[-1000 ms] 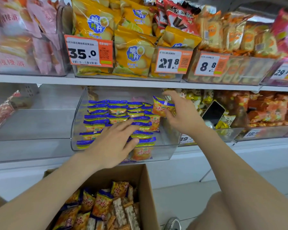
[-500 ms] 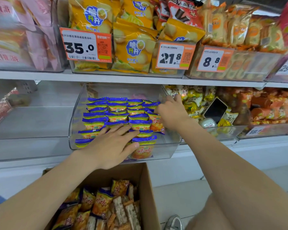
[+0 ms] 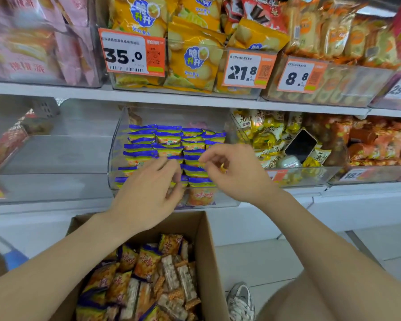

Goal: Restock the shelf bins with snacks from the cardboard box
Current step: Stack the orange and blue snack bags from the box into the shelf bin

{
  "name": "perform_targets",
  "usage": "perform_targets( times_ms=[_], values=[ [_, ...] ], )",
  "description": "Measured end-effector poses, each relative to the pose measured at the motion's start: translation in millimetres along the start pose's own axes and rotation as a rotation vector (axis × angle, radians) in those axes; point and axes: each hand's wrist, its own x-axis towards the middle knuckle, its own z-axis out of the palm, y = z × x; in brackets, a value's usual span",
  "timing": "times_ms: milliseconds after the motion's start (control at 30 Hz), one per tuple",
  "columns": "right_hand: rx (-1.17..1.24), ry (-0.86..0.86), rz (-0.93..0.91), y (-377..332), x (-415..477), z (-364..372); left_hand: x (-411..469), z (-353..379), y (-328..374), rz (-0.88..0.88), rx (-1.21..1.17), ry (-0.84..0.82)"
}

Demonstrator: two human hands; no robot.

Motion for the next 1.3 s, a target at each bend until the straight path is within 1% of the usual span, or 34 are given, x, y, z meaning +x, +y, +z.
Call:
perform_targets(
  times_ms=[33,67,133,200,233,267,333,400,467,567,633,700,767,833,900,1033,1100,1200,1267,1300],
  values=[
    [0.050,-0.102,-0.020,-14.1,-11.4,1.9,-8.9,-3.2,1.1,-0.010,-0.020,-0.037],
    [0.052,-0.232,-0.043,-24.7,-22.1,5.4,-19.2,-3.8,-0.5,-0.023,-0.024,-0.125],
    [-0.039,-0.492,-0.070,-35.0,-42.0,21.4,-40.6,0.6,-7.9,-0.036,0.044,-0.406],
    [-0.177,-0.687,-0.070,-34.1,-61.0,50.7,-59.8,10.5,-14.4,-0.046,0.167,-0.703],
    [-0.245,-0.775,-0.057,-30.7,-70.8,70.3,-68.2,16.4,-15.8,-0.071,0.198,-0.826],
    [-0.289,-0.857,-0.039,-28.0,-80.5,88.9,-75.7,22.6,-16.5,-0.094,0.202,-0.918],
    [-0.319,-1.007,0.001,-20.6,-98.9,123.3,-90.8,39.3,-19.5,-0.129,0.149,-1.014],
    [-0.315,-1.100,0.025,-17.0,-117.3,152.1,-107.5,57.3,-23.5,-0.156,0.123,-1.070],
    [-0.299,-1.117,0.050,-13.0,-136.2,179.0,-124.5,74.6,-28.3,-0.177,0.135,-1.147],
    [-0.190,-1.122,0.163,-5.5,-162.1,220.3,-149.1,89.1,-34.8,-0.220,0.180,-1.382],
    [-0.101,-1.168,0.172,-8.7,-172.9,237.1,-163.0,90.9,-41.3,-0.199,0.272,-1.503],
    [-0.077,-1.219,0.178,-14.7,-177.7,249.9,-173.3,92.7,-52.1,-0.192,0.349,-1.529],
    [-0.135,-1.244,0.157,-15.5,-180.6,260.3,-177.3,92.1,-60.2,-0.177,0.388,-1.515],
    [-0.207,-1.216,0.129,-14.4,-182.1,265.5,-179.7,93.3,-65.3,-0.160,0.390,-1.519],
    [-0.227,-1.201,0.127,-15.9,-181.7,264.5,-183.6,95.5,-66.3,-0.139,0.374,-1.503],
    [-0.250,-1.306,0.179,-17.7,-179.0,259.6,-198.1,100.0,-67.8,-0.103,0.361,-1.501],
    [-0.145,-1.256,0.257,-17.7,-175.4,253.4,-204.0,102.6,-70.4,-0.098,0.355,-1.506],
    [0.019,-1.073,0.341,-23.3,-160.0,233.3,-205.4,103.6,-72.4,-0.037,0.344,-1.485],
    [0.049,-0.984,0.357,-27.5,-145.9,215.3,-199.2,96.5,-70.4,-0.030,0.301,-1.479],
    [0.047,-0.956,0.358,-29.9,-139.2,205.3,-195.4,91.9,-69.1,-0.072,0.259,-1.457]
  ],
)
